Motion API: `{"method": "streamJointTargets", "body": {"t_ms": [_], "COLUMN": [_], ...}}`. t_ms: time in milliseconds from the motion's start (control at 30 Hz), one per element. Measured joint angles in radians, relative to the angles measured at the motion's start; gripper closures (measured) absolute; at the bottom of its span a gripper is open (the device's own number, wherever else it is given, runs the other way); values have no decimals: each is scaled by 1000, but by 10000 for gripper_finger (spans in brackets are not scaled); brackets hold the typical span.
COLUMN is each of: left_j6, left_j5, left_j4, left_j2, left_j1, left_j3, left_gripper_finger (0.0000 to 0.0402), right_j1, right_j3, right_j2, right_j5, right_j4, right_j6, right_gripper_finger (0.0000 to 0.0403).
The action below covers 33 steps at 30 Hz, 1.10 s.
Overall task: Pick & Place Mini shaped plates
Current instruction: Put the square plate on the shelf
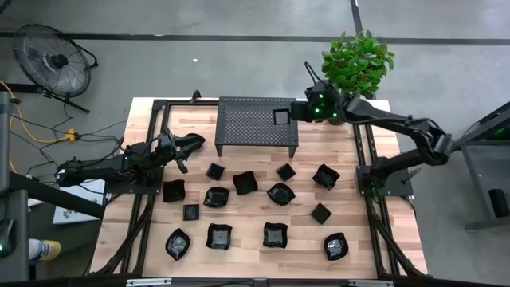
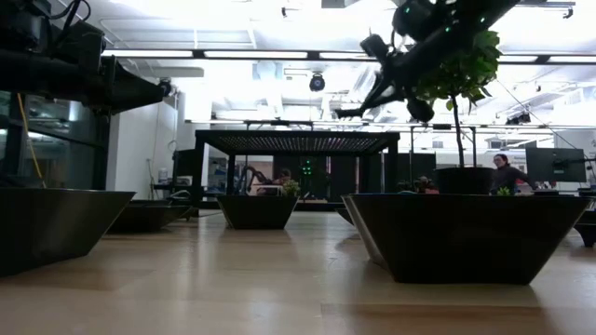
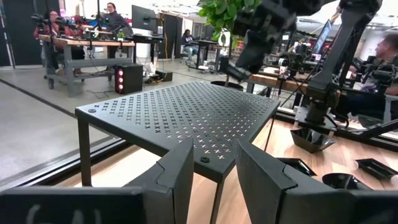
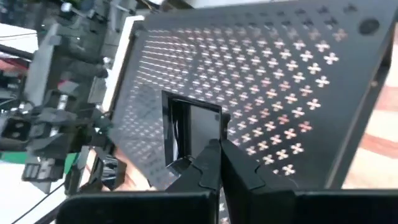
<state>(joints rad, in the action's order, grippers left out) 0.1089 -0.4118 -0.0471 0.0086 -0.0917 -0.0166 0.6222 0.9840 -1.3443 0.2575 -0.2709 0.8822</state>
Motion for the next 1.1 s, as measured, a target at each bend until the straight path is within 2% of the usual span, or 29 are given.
{"method": "streamJointTargets", "body": {"t_ms": [267, 567, 1100], "left_j6": [0, 0, 0], "left_j5": [0, 0, 0], "left_j4": [0, 0, 0], "left_j2": [0, 0, 0], "left_j1": [0, 0, 0], "left_j3": [0, 0, 0], "left_gripper_finger": [284, 284, 284], "right_j1": [63, 133, 142], "right_j3": [0, 0, 0], "right_j2": [-76, -81, -82], "right_j5": [33, 91, 45], "right_j4": [35, 58, -14], "right_j6": [8, 19, 29], "right_gripper_finger": [403, 403, 403]}}
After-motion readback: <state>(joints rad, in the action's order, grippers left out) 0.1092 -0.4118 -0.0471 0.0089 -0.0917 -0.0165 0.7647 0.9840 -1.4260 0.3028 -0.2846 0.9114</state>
